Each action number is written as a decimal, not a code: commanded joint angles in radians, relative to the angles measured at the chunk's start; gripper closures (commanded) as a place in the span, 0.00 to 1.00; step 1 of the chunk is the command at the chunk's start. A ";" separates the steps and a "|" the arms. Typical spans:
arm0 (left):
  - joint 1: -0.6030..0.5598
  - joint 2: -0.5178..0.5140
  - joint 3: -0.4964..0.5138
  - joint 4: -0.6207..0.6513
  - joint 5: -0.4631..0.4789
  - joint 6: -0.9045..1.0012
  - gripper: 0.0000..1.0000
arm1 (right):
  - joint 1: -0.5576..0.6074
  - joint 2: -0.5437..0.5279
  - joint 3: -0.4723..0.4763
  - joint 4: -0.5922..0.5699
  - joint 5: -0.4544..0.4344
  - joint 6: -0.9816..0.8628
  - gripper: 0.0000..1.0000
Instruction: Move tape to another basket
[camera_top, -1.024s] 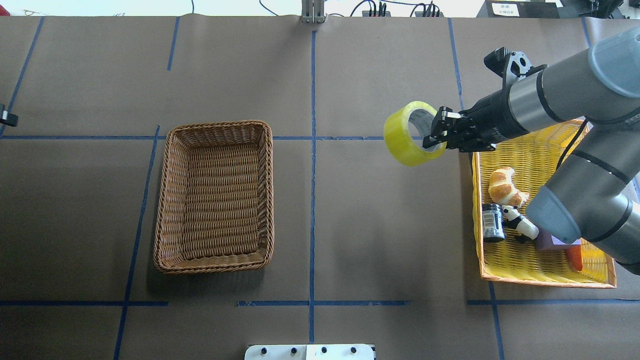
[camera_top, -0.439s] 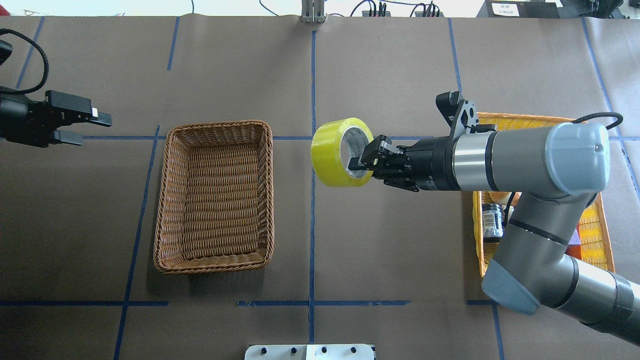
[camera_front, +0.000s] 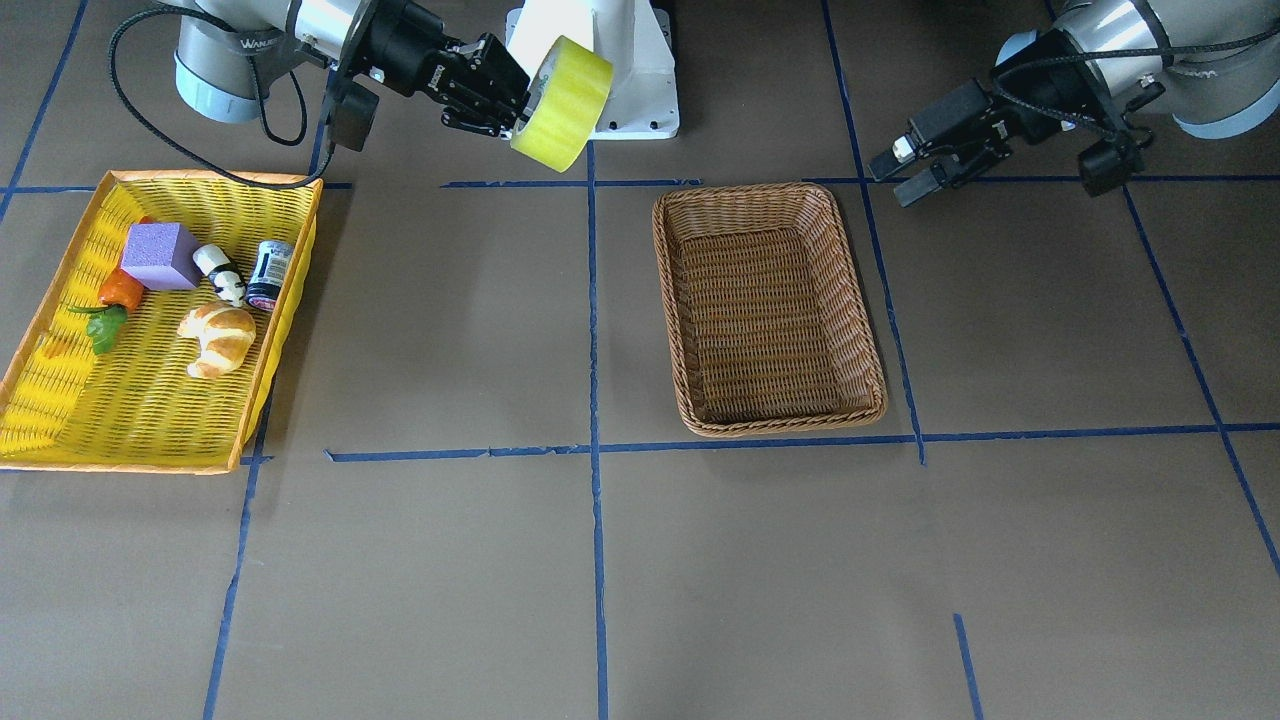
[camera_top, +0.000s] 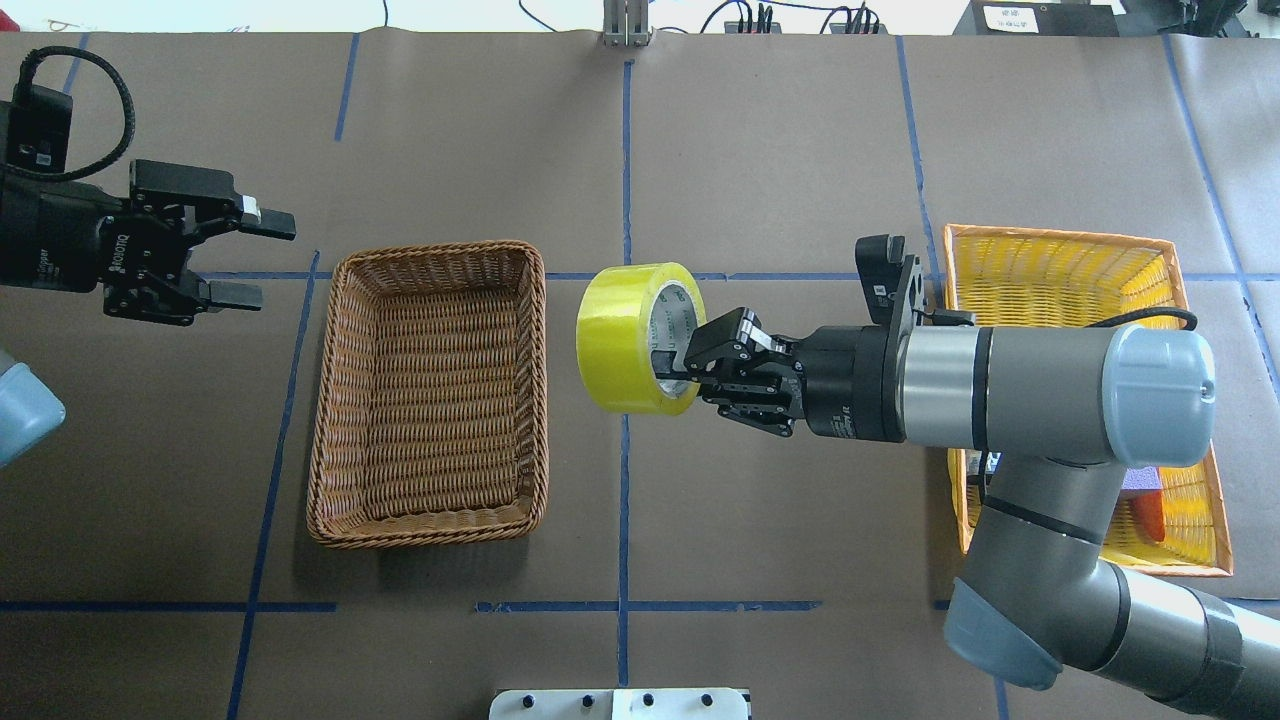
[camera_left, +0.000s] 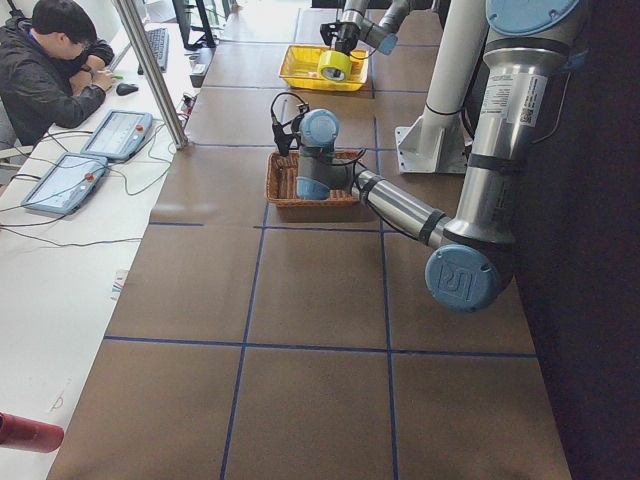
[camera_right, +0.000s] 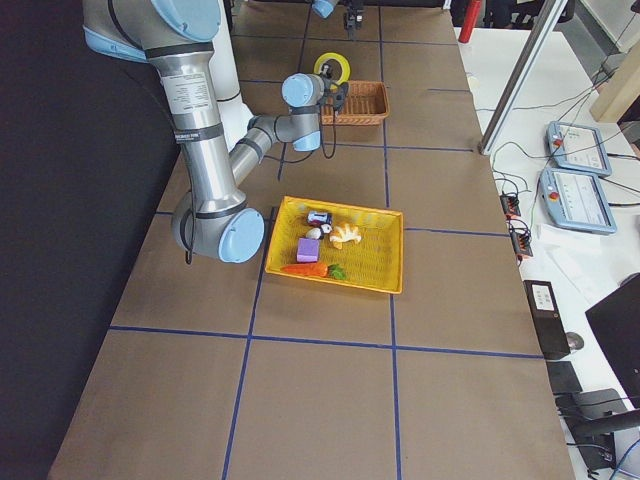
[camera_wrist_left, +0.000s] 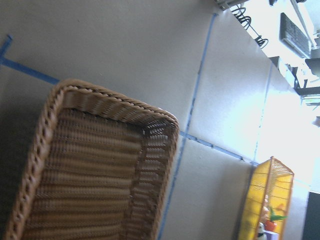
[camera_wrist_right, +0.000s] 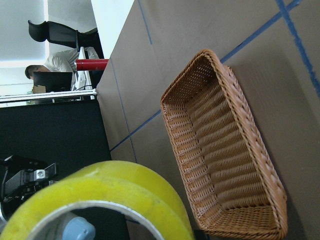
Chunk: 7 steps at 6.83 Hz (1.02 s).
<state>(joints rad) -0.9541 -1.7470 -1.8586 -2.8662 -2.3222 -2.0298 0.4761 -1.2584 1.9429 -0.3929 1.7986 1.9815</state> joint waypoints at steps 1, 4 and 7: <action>0.046 -0.066 0.001 -0.198 0.105 -0.293 0.00 | -0.049 0.014 0.002 0.070 -0.030 0.016 0.98; 0.197 -0.104 -0.019 -0.387 0.329 -0.481 0.00 | -0.069 0.042 0.002 0.113 -0.030 0.014 0.98; 0.334 -0.166 -0.016 -0.443 0.423 -0.491 0.00 | -0.083 0.046 0.008 0.115 -0.025 0.010 0.98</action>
<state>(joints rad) -0.6701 -1.8860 -1.8772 -3.2960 -1.9204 -2.5181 0.3989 -1.2145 1.9485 -0.2787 1.7709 1.9928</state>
